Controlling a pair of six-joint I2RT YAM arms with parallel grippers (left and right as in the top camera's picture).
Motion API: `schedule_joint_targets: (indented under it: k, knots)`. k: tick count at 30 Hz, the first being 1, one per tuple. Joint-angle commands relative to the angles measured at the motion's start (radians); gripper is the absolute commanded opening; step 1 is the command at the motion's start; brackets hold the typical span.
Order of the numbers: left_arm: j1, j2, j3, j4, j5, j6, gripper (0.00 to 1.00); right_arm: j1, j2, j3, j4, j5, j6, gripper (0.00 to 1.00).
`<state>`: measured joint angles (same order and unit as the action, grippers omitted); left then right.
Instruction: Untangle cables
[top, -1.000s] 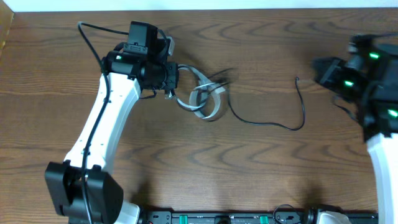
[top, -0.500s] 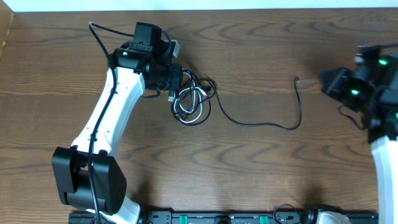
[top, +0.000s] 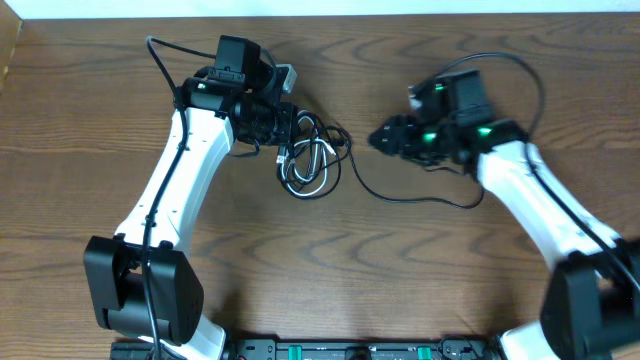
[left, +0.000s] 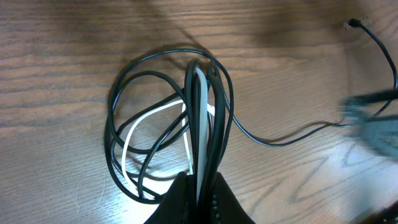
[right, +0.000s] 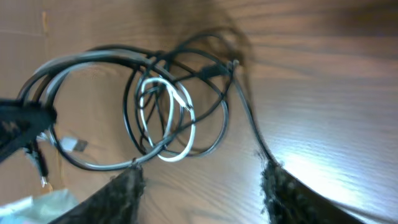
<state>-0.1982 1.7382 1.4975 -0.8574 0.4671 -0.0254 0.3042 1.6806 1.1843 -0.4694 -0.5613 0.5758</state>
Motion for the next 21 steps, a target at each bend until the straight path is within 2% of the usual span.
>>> schedule_joint_targets:
  k: [1,6,14,21]
  knots:
    - [0.002,0.005,-0.008,-0.001,0.019,0.012,0.07,0.06,0.087,0.011,0.091,-0.087,0.109,0.64]
    - [0.002,0.005,-0.008,-0.001,0.019,0.008,0.07,0.111,0.179,0.011,0.163,-0.094,0.215,0.69]
    - [0.002,0.005,-0.008,-0.001,0.019,0.005,0.07,0.167,0.251,0.011,0.245,-0.097,0.272,0.66]
    - [0.002,0.005,-0.008,-0.001,0.019,0.005,0.07,0.206,0.329,0.011,0.364,-0.042,0.318,0.5]
